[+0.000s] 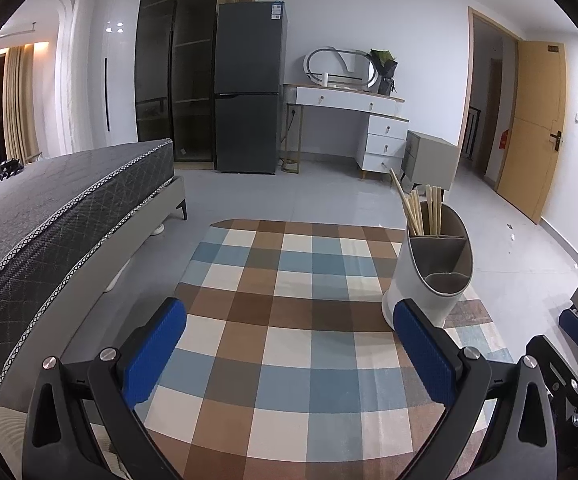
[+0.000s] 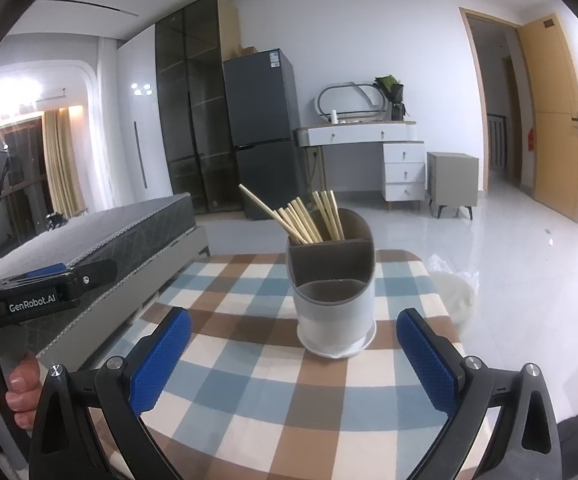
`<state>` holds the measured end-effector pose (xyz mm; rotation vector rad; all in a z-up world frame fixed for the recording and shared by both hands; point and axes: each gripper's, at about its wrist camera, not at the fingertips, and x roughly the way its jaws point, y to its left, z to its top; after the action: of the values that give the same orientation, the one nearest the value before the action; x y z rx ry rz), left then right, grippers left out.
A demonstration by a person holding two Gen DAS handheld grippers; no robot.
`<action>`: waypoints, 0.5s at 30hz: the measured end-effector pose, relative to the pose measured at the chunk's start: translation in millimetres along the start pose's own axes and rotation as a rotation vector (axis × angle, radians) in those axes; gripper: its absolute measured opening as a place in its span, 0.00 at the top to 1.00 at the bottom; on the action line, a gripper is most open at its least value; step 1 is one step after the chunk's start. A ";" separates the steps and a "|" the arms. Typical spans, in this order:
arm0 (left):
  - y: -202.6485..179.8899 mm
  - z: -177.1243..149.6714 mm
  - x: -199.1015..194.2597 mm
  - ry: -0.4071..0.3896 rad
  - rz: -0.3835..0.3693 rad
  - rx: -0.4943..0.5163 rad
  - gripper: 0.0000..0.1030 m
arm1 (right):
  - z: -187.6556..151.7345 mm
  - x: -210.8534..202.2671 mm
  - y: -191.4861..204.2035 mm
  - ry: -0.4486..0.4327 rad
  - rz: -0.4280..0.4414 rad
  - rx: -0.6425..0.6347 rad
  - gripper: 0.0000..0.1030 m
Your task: Organize utensils
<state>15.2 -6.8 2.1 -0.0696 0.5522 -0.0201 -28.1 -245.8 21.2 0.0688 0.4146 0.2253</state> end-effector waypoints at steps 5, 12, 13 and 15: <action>1.0 0.6 -0.8 -0.004 -0.003 -0.001 0.02 | -1.0 0.9 1.6 0.004 -0.003 -0.009 0.00; 3.8 0.7 -0.8 0.006 -0.015 -0.021 0.02 | -1.3 1.9 1.4 0.008 -0.006 -0.009 0.00; 4.3 0.9 -0.6 0.009 -0.016 -0.024 0.02 | -1.1 2.0 1.8 0.008 -0.006 -0.010 0.00; 4.9 0.8 -0.2 0.011 -0.016 -0.028 0.02 | -1.6 1.8 2.0 0.007 -0.005 -0.011 0.00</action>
<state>15.4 -1.9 2.6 -0.1014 0.5626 -0.0279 -27.6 -243.4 19.3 0.0567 0.4202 0.2231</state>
